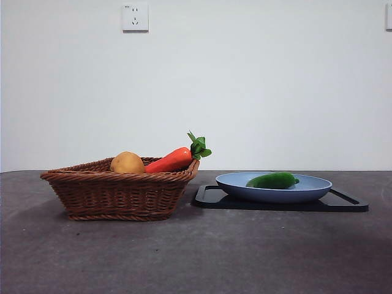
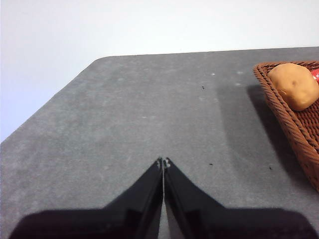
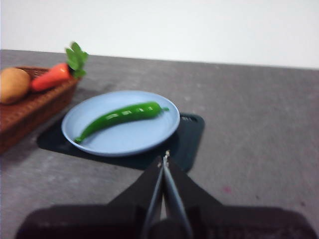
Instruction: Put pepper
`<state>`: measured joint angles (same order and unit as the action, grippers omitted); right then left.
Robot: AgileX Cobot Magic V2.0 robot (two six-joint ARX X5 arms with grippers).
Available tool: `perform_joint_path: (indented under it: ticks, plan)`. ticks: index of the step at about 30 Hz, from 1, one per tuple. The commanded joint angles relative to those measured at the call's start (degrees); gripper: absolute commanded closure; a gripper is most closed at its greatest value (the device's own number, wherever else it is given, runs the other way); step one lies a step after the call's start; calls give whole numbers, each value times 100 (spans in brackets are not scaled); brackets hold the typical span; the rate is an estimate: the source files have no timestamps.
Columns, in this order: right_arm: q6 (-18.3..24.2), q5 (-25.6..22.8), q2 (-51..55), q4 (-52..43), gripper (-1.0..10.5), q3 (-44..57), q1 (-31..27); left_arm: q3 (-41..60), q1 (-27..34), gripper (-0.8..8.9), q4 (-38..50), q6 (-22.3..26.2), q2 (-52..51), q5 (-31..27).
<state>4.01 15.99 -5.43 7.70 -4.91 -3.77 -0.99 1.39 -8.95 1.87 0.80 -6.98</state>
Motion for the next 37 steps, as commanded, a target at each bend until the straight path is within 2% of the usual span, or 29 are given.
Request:
perform_joint_path:
  ticks: [1, 14, 37]
  plan:
    - [-229, -164, 133, -76, 943, 166, -7, 63, 20, 805, 52, -37, -11, -15]
    - [-313, -297, 546, 168, 943, 446, 9, 63, 20, 805, 59, -37, -11, -15]
    - [-365, -289, 468, 136, 943, 444, 9, 63, 20, 805, 72, -37, -11, -13]
